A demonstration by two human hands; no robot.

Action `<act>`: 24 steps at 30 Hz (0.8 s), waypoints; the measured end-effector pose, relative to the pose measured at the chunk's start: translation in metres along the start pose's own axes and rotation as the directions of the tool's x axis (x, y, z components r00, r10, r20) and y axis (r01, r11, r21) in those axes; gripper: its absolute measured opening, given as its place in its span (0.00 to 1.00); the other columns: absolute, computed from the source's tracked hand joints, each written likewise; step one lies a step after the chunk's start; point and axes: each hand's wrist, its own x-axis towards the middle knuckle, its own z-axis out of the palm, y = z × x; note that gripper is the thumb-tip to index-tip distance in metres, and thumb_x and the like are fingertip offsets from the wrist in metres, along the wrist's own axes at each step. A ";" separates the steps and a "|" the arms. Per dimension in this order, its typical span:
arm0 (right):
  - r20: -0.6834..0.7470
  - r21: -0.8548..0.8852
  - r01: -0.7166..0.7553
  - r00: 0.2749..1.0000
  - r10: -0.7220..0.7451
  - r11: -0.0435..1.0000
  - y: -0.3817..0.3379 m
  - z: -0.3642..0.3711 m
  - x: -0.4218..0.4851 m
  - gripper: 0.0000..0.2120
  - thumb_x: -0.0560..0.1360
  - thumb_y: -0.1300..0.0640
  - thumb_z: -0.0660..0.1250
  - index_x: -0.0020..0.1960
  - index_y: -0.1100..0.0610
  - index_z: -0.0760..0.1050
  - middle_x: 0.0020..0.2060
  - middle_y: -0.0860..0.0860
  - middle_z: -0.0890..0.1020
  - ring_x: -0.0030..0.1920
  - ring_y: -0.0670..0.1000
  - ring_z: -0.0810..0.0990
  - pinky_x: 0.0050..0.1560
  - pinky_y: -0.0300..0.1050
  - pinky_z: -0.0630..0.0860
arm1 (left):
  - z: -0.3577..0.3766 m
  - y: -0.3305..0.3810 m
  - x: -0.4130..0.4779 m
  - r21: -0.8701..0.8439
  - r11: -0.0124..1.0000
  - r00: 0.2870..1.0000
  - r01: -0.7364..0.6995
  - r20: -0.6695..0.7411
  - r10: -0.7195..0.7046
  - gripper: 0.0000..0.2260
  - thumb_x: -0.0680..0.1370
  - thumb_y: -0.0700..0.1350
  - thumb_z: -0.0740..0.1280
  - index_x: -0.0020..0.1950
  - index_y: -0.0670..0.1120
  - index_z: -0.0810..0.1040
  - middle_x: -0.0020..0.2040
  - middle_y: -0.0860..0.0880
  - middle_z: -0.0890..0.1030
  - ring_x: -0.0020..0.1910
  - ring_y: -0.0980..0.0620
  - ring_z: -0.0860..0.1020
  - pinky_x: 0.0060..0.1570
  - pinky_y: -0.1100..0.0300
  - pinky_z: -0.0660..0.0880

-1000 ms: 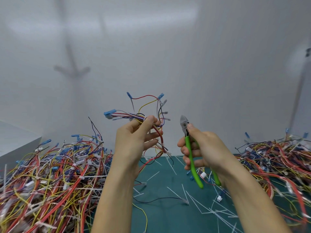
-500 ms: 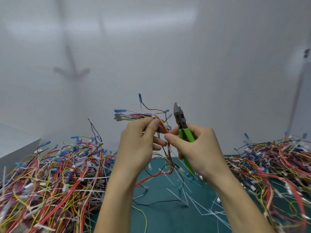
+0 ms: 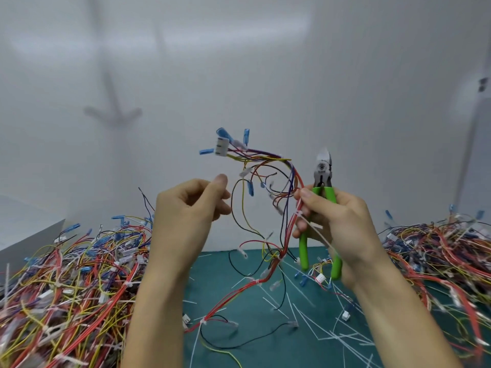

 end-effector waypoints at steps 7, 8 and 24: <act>0.194 0.036 -0.096 0.977 0.087 0.995 0.001 -0.003 0.000 0.05 0.71 0.56 0.70 0.39 0.58 0.82 0.29 0.51 0.74 0.28 0.50 0.74 0.31 0.44 0.77 | 0.007 -0.006 0.000 0.099 0.995 0.953 0.030 0.298 -0.058 0.26 0.65 0.67 0.73 0.61 0.64 0.77 0.58 0.68 0.80 0.58 0.68 0.77 0.59 0.61 0.74; 0.231 0.018 -0.102 0.968 0.095 0.995 0.002 -0.002 -0.001 0.06 0.71 0.56 0.70 0.38 0.57 0.82 0.29 0.51 0.74 0.28 0.50 0.74 0.31 0.45 0.77 | 0.011 -0.006 -0.001 0.128 0.991 0.947 -0.023 0.320 -0.020 0.22 0.67 0.66 0.73 0.60 0.67 0.76 0.58 0.70 0.78 0.60 0.69 0.75 0.57 0.64 0.72; 0.344 -0.022 -0.233 0.911 0.226 0.972 0.013 0.006 -0.003 0.07 0.73 0.56 0.71 0.43 0.60 0.80 0.31 0.53 0.75 0.29 0.51 0.75 0.33 0.47 0.79 | 0.019 -0.003 -0.007 -0.137 0.990 0.963 -0.038 0.259 0.073 0.11 0.69 0.51 0.74 0.50 0.51 0.85 0.52 0.57 0.85 0.56 0.59 0.81 0.60 0.59 0.73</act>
